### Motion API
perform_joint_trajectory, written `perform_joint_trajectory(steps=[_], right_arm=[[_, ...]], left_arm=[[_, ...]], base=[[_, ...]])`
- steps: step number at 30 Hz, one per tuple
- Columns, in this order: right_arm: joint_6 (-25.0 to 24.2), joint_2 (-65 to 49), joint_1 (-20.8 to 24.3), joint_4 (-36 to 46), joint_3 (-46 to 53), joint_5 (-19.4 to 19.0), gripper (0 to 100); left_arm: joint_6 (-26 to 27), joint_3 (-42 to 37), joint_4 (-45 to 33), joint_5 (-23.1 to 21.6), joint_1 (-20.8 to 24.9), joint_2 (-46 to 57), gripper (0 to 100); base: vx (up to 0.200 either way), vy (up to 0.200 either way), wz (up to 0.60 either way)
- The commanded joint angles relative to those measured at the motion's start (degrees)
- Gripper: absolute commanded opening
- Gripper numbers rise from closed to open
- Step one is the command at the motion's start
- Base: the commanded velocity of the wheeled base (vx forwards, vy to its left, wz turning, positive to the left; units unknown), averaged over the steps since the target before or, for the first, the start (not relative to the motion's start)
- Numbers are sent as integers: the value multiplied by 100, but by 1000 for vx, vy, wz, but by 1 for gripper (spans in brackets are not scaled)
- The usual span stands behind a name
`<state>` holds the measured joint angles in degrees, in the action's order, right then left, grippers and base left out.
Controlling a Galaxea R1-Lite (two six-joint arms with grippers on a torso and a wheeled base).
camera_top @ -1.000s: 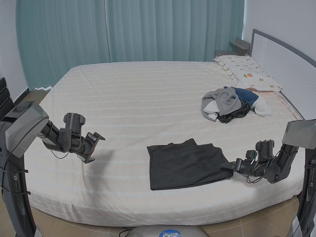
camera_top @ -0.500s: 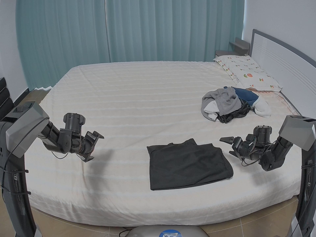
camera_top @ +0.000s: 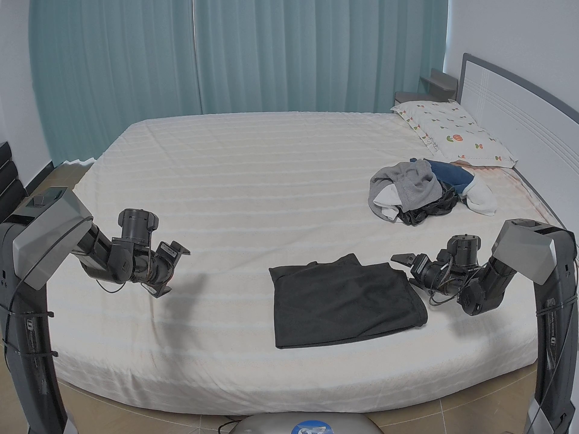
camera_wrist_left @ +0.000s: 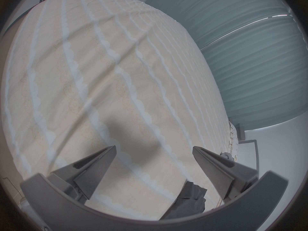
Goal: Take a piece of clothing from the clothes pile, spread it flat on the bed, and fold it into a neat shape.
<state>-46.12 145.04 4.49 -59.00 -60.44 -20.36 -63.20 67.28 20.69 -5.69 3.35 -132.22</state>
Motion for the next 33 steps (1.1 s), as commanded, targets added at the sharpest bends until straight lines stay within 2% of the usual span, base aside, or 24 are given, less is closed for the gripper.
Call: perform_joint_trajectory(steps=[1, 8, 9, 22, 27, 33], right_arm=[[6, 94, 8, 3, -29, -3, 100], [-29, 103, 8, 3, -56, -56, 100], [-38, 103, 8, -6, -73, -56, 0], [-99, 226, -36, -76, -337, 111, 0], [-389, 235, -97, -94, -504, 340, 0], [-451, 305, -115, -155, -513, 348, 0]], left_arm=[[-26, -48, 137, 42, 16, -14, 100], [-17, -110, 208, 42, 25, -14, 100], [-17, -110, 208, 42, 25, -14, 100], [-17, -119, 208, 33, 25, -14, 100], [-9, -119, 208, 33, 25, -14, 100], [-9, -119, 208, 33, 25, -14, 100]], base=[[0, 0, 0], [0, 0, 0], [0, 0, 0], [0, 0, 0], [0, 0, 0], [0, 0, 0]])
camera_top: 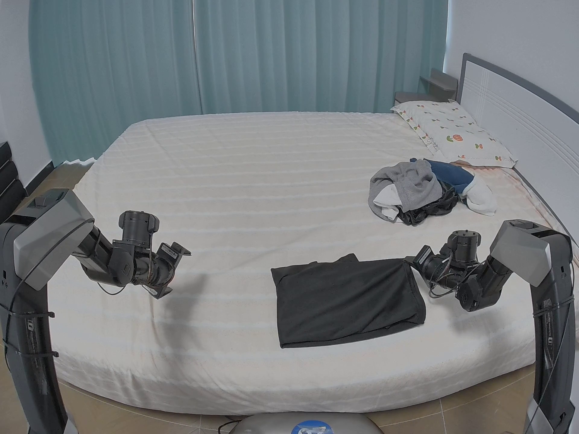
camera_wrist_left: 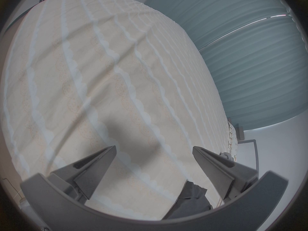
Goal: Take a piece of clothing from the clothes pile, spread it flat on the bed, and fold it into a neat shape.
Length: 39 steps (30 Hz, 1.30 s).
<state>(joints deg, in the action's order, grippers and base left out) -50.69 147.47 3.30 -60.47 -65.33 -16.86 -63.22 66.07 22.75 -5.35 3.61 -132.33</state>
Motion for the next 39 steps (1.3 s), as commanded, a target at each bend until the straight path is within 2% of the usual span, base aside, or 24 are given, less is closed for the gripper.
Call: perform_joint_trajectory(steps=[1, 8, 9, 14, 18, 22, 25, 32, 35, 36, 39], right_arm=[[6, 63, 4, -9, -32, -2, 0], [15, 63, -23, 35, -41, -2, 0], [15, 63, -23, 8, -24, -10, 100], [42, -386, -67, -71, 644, -107, 100], [279, -711, -67, -106, 1163, -221, 100], [1035, -1291, -119, -123, 2270, -1127, 100], [1421, -1423, -137, -123, 2587, -1381, 100], [1685, -1440, -146, -97, 2762, -1381, 100], [1958, -1528, -155, 35, 2912, -1381, 100], [1993, -1537, -155, 61, 2921, -1381, 0], [2467, -1669, -242, 624, 2921, -1381, 0]], left_arm=[[-6, 2, 2, -1, 0, -3, 100], [3, 2, 2, -1, 0, -3, 100], [3, 2, 2, -1, 0, -3, 100], [29, -16, 2, -1, 26, -12, 100], [29, -16, 2, -1, 26, -21, 100], [29, -16, 2, -1, 26, -21, 100], [20, -24, 2, -1, 35, -12, 100], [29, -24, 2, -10, 35, -21, 100], [20, -24, 2, -10, 26, -12, 100], [20, -24, 2, -10, 26, -12, 100], [20, -24, 2, -10, 26, -21, 100]], base=[[0, 0, 0], [0, 0, 0], [0, 0, 0], [0, 0, 0], [0, 0, 0], [0, 0, 0], [0, 0, 0], [0, 0, 0], [0, 0, 0], [0, 0, 0], [0, 0, 0]])
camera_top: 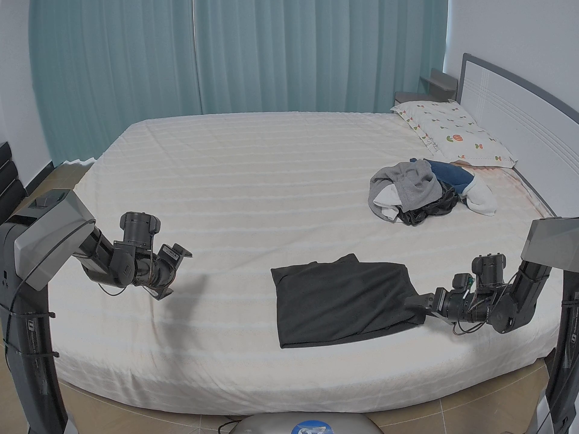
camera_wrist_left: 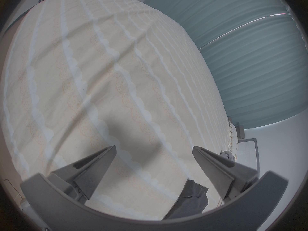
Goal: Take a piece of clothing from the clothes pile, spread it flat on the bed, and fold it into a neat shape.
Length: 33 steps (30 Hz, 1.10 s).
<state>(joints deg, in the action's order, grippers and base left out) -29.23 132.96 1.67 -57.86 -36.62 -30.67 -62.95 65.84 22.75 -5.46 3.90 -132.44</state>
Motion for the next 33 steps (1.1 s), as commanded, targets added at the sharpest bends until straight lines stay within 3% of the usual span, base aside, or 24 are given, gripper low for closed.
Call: perform_joint_trajectory(steps=[1, 6, 19, 26, 27, 33], right_arm=[[427, -227, -123, 495, 32, 0, 0], [779, -227, -272, 679, 41, 0, 0], [1148, -183, -325, 706, 138, 0, 0], [1570, -174, -404, 1136, 94, 9, 0], [1570, -174, -404, 1136, 94, 9, 100], [1438, -201, -501, 1084, -117, -44, 100]], left_arm=[[-7, -1, 2, 1, -3, -10, 100], [-7, -1, 2, 1, -3, -10, 100], [-7, 8, 2, 1, -3, -10, 100], [-7, 8, 2, 1, -3, -10, 100], [-7, 8, 2, 1, -3, -10, 100], [-15, 8, 2, 1, -3, -1, 100]], base=[[0, 0, 0], [0, 0, 0], [0, 0, 0], [0, 0, 0], [0, 0, 0], [0, 0, 0]])
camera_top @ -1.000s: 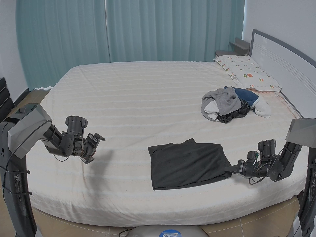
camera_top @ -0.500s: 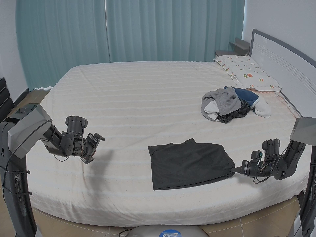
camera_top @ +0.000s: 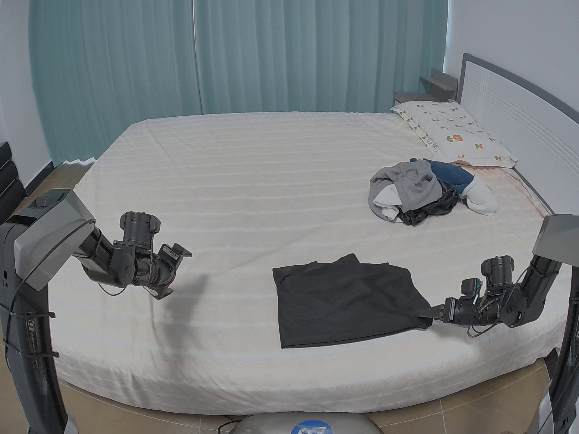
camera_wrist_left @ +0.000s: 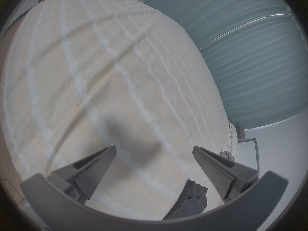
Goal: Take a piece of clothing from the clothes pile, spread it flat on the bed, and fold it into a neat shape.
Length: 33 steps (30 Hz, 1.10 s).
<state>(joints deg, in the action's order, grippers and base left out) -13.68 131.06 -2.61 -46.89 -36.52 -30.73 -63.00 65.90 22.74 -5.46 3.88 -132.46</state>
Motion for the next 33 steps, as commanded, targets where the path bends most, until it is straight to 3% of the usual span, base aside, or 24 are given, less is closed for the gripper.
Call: perform_joint_trajectory(steps=[1, 5, 7, 8, 9, 11, 15, 23, 33], right_arm=[[-276, -28, -99, -14, -189, -56, 100], [-1330, -19, -152, -75, -610, -73, 100], [-2148, 86, -223, -242, -900, -82, 100], [-2245, 113, -231, -269, -936, -82, 100], [-2851, 280, -249, -488, -1076, -91, 100], [-3563, 411, -223, -875, -1226, -73, 100], [-4328, 499, -231, -1350, -1296, -73, 100], [-4328, 552, -205, -1376, -1296, -64, 100], [-4328, 552, -196, -1376, -1287, -56, 100]], left_arm=[[-19, 2, 3, -25, -1, 10, 100], [-46, 10, -6, -87, -19, 45, 100], [-72, 28, -32, -95, -10, 54, 100], [-72, 28, -59, -95, -10, 63, 100], [-72, -7, -94, -113, 61, 89, 100], [-116, -7, -147, -122, 280, 133, 100], [-424, -42, -366, -148, 491, 274, 100], [-476, -157, -489, -421, 606, 388, 100], [-441, -192, -489, -429, 711, 362, 100]], base=[[0, 0, 0], [0, 0, 0], [0, 0, 0], [0, 0, 0], [0, 0, 0], [0, 0, 0], [0, -50, 0], [0, -200, 0], [0, -200, 0]])
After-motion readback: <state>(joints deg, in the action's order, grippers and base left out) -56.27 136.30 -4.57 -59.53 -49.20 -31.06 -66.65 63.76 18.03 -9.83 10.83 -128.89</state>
